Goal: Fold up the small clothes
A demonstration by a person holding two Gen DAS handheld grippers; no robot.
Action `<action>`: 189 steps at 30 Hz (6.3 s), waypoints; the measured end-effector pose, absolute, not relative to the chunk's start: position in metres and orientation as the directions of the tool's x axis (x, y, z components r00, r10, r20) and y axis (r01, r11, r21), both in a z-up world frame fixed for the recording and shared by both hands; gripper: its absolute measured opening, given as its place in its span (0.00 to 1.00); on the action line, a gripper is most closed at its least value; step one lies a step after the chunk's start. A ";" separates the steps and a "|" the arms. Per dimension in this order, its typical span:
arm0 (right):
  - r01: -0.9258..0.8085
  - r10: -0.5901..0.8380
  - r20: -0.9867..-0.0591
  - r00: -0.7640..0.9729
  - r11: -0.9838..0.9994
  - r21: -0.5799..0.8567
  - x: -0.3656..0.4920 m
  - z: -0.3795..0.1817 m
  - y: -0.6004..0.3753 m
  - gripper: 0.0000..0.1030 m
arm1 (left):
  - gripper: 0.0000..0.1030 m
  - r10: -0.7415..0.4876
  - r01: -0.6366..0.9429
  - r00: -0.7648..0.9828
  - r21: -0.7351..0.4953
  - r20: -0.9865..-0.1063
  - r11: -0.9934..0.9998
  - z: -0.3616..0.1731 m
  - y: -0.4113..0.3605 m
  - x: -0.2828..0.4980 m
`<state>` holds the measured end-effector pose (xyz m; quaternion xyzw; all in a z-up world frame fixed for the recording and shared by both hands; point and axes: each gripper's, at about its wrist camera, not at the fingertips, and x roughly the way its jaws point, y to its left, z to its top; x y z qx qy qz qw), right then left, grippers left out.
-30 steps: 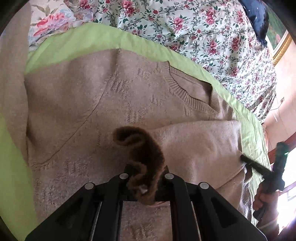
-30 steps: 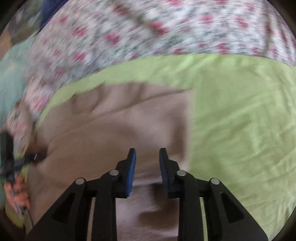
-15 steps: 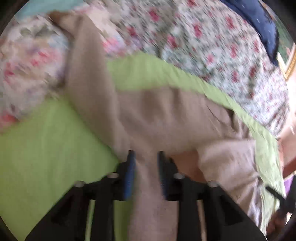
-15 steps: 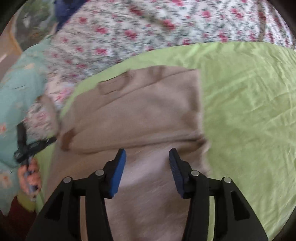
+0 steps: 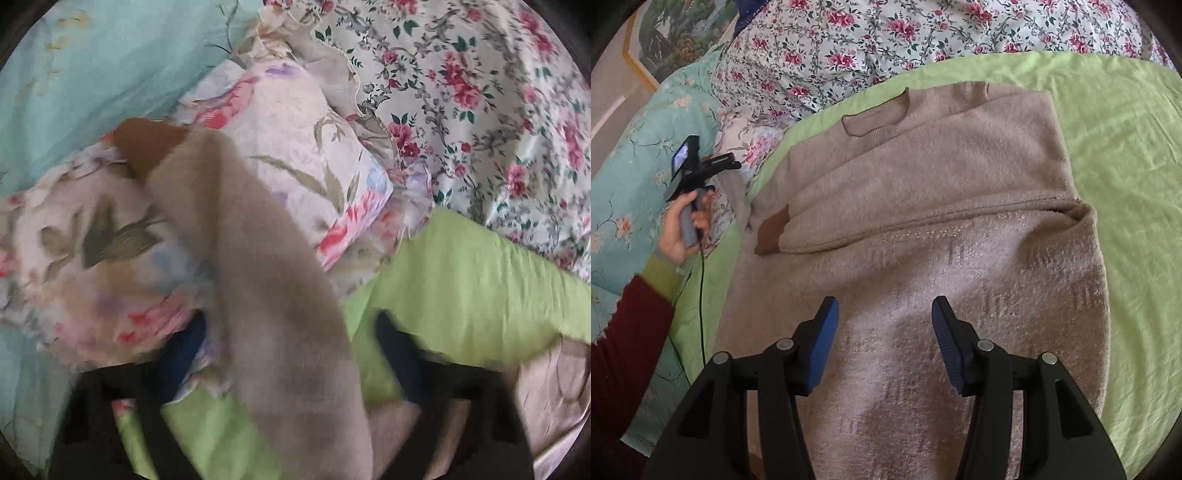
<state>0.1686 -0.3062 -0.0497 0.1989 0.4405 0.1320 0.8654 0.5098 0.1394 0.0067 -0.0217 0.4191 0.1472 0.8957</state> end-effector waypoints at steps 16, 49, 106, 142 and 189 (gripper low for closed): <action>-0.009 0.389 -0.679 0.623 0.871 0.490 0.159 -0.044 -0.318 0.52 | 0.08 -0.474 0.451 0.636 -0.205 -0.609 0.869 0.031 -0.009 0.364; -0.232 0.659 -0.603 0.451 0.738 0.633 0.410 -0.045 -0.219 0.52 | 0.64 -0.152 0.122 0.562 -0.101 -0.813 0.987 -0.091 0.069 0.324; 0.308 0.200 -0.719 0.665 0.804 0.509 0.262 -0.071 -0.357 0.48 | 0.82 -0.271 0.096 0.555 -0.263 -0.787 0.960 -0.066 0.083 0.387; 0.174 0.157 -0.763 0.627 0.927 0.333 0.272 -0.049 -0.379 0.53 | 0.82 -0.170 0.207 0.520 -0.069 -0.837 0.976 -0.072 0.035 0.486; 0.102 0.235 -0.702 0.672 0.910 0.402 0.071 -0.028 -0.360 0.51 | 0.68 -0.247 0.106 0.545 -0.226 -0.801 0.968 -0.076 0.101 0.161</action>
